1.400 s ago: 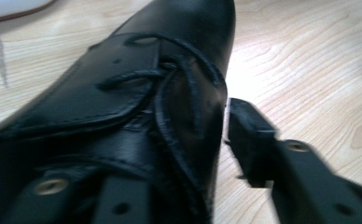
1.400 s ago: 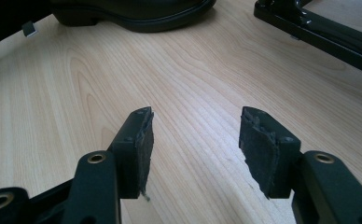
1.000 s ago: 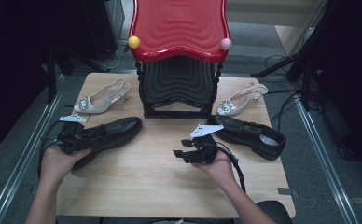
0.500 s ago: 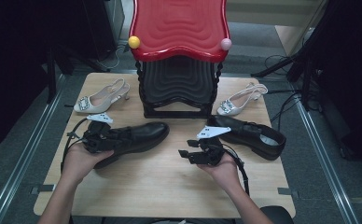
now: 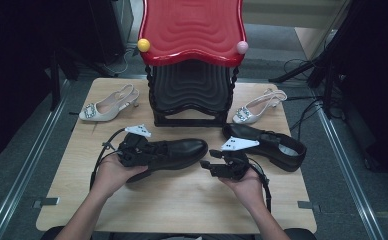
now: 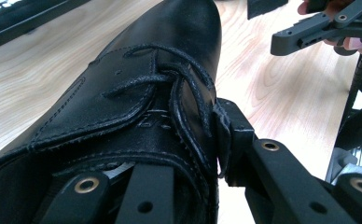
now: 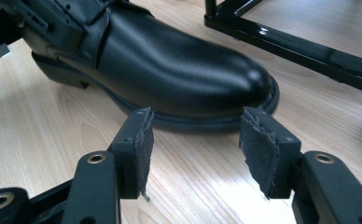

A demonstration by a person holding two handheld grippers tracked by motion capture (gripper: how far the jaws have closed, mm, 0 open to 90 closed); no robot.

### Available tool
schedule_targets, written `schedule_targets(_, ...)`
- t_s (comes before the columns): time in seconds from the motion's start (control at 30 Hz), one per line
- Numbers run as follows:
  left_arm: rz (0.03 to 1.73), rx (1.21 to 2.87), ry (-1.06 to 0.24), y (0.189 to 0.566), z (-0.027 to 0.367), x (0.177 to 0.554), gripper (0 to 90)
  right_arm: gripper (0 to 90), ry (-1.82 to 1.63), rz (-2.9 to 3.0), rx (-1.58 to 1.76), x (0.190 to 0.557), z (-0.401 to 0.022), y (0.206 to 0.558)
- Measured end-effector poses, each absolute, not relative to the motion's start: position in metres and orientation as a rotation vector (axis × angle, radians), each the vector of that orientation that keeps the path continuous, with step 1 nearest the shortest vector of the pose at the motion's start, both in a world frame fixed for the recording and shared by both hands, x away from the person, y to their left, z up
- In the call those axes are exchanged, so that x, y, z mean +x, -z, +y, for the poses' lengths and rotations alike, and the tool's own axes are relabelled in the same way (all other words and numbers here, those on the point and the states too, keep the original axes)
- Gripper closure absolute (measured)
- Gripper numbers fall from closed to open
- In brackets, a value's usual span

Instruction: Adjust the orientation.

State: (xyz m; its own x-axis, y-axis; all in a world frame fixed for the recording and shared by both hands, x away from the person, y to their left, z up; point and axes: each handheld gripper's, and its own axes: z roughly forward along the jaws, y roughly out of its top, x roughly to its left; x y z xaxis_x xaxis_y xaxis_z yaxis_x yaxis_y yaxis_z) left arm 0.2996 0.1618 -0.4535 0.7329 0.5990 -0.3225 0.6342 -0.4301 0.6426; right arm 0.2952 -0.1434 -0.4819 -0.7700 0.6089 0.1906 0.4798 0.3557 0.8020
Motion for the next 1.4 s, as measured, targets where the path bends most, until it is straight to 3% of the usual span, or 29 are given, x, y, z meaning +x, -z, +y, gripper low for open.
schedule_targets(0.63,0.869,2.197,0.09,0.473,0.109,0.298,74.6,46.0,-1.383,2.413,1.067,0.288,-0.159,0.483)
schedule_targets(0.97,0.84,2.232,0.125,0.468,0.119,0.296,53.6,46.4,-1.348,2.433,1.063,0.282,-0.154,0.486)
schedule_targets(1.4,0.842,2.162,0.063,0.433,0.171,0.293,49.6,48.2,-1.345,2.416,1.06,0.279,-0.155,0.483)
